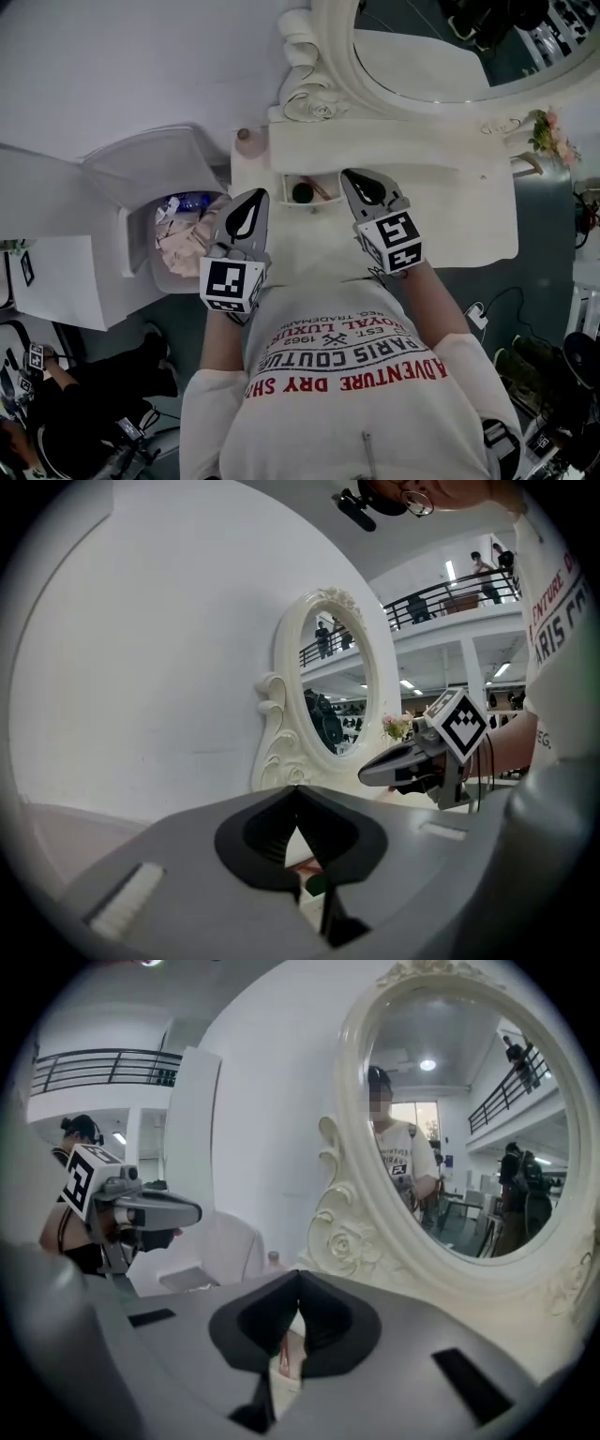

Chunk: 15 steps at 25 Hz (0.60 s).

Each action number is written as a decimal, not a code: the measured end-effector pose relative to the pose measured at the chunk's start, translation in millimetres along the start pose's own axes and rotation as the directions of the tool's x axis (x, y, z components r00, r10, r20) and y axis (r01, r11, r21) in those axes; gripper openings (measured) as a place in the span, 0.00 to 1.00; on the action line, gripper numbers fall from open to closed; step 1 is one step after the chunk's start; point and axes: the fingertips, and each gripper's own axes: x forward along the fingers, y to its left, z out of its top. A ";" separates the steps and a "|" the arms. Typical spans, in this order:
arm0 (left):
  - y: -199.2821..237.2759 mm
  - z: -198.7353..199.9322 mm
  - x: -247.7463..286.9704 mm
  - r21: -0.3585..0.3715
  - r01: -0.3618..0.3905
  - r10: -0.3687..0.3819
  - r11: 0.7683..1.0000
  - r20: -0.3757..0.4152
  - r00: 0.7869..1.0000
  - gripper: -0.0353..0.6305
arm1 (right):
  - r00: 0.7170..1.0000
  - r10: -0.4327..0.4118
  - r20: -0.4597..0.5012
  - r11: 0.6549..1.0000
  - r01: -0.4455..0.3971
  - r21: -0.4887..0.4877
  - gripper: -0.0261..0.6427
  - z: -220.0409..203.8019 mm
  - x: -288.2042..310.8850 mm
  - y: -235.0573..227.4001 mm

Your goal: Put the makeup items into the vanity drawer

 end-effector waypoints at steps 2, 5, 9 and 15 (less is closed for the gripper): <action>-2.3 8.6 3.6 0.023 0.012 -0.013 1.000 0.008 1.000 0.07 | 0.999 -0.027 0.038 1.000 0.027 0.007 0.05 7.7 -11.2 -4.8; -2.0 20.3 7.6 0.040 0.019 -0.020 0.999 0.022 1.000 0.07 | 0.991 -0.063 0.121 0.998 0.060 0.029 0.05 23.8 -29.0 -9.3; -0.3 41.4 5.8 0.021 0.034 -0.036 0.999 0.074 0.997 0.07 | 0.968 -0.101 0.229 0.995 0.095 0.038 0.05 49.6 -51.1 -13.3; -2.6 55.0 -1.5 0.025 0.038 -0.040 0.999 0.092 0.995 0.07 | 0.956 -0.111 0.273 0.994 0.102 0.046 0.05 63.6 -61.1 -15.6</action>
